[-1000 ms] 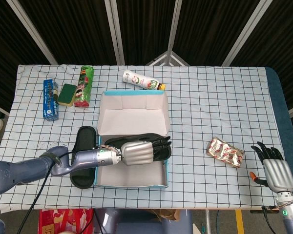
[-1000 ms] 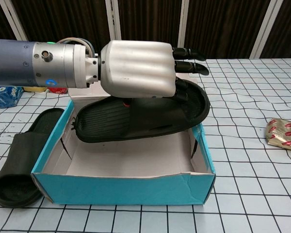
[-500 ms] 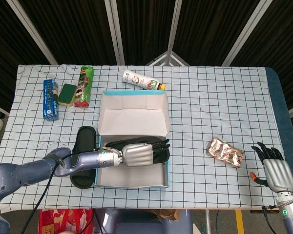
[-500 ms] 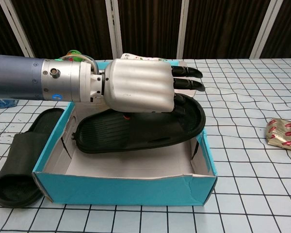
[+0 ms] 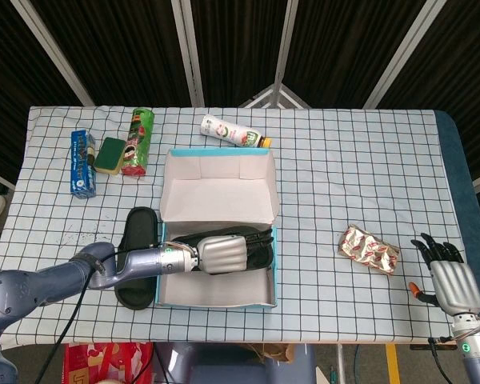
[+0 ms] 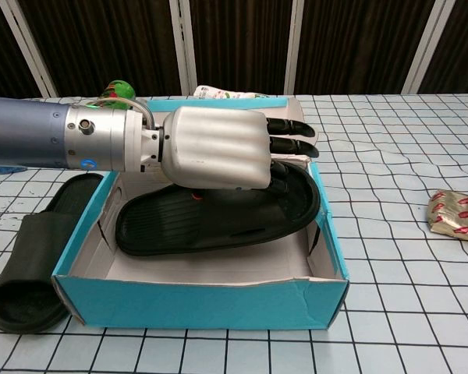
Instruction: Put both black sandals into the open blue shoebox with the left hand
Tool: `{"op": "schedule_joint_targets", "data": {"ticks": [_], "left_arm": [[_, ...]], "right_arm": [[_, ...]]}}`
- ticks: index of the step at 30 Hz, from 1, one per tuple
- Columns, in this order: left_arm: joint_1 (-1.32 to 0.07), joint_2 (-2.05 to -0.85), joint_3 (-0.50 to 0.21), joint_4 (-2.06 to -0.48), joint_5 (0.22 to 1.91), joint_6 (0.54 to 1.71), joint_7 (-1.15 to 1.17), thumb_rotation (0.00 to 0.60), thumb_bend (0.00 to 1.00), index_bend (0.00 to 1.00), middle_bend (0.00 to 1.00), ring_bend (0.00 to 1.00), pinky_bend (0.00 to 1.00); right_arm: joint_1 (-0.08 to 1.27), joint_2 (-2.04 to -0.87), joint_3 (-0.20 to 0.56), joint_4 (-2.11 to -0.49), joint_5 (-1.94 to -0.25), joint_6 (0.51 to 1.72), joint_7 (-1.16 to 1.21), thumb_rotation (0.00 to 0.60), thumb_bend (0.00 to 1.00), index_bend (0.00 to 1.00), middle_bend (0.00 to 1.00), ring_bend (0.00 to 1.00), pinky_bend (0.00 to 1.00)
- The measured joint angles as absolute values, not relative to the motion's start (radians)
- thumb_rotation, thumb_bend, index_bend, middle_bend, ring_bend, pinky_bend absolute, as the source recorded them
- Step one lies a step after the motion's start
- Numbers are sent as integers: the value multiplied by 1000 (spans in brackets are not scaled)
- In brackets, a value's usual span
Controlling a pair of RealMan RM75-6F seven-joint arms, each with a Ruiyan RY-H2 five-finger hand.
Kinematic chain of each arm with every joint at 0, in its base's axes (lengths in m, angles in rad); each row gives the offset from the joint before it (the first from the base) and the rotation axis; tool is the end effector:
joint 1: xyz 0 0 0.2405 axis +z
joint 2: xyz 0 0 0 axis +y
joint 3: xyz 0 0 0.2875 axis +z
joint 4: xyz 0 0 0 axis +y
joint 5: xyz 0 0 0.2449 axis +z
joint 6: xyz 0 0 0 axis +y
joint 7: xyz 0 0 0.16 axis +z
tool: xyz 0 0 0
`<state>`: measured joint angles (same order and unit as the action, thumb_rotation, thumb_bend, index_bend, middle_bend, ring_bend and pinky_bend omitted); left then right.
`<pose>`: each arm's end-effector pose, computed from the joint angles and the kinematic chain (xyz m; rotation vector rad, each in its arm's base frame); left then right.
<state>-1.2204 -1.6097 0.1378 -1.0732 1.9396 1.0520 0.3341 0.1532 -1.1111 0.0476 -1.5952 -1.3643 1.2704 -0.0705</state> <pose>-0.0515 0.3914 -0.0984 -2.4459 0.7465 -0.9321 -0.3763 -0.2234 0.1230 1.4506 -1.0096 0.6935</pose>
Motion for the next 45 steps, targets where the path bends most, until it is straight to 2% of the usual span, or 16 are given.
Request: {"op": "schedule_joint_targets", "data": {"ticks": [25,37,43,45], "left_arm": [[-1191,-1682,144,-1000,1933,994,311,600,260,379,479,95,64],[-1184,-1699,141,-992,1914,950,317,600,260,318,475,95,64],[-1184,-1694,127,-998,1907,954,321,600,260,266,438,92,64],[-1185,-1688,125,-1003,1906,953,325,600,262,244,385,72,61]], "right_arm": [[157,-1113,49,-1595,-1349,1258,-80,600,291,163,85,158,100],[158,-1114,49,-1595,-1344,1256,-82,600,291,163,85,158,100],[159,-1114,49,-1595,-1342,1253,-84,600,291,163,85,157,100],[160,-1113,49,-1596,-1341,1251,-84,600,291,163,85,158,100]]}}
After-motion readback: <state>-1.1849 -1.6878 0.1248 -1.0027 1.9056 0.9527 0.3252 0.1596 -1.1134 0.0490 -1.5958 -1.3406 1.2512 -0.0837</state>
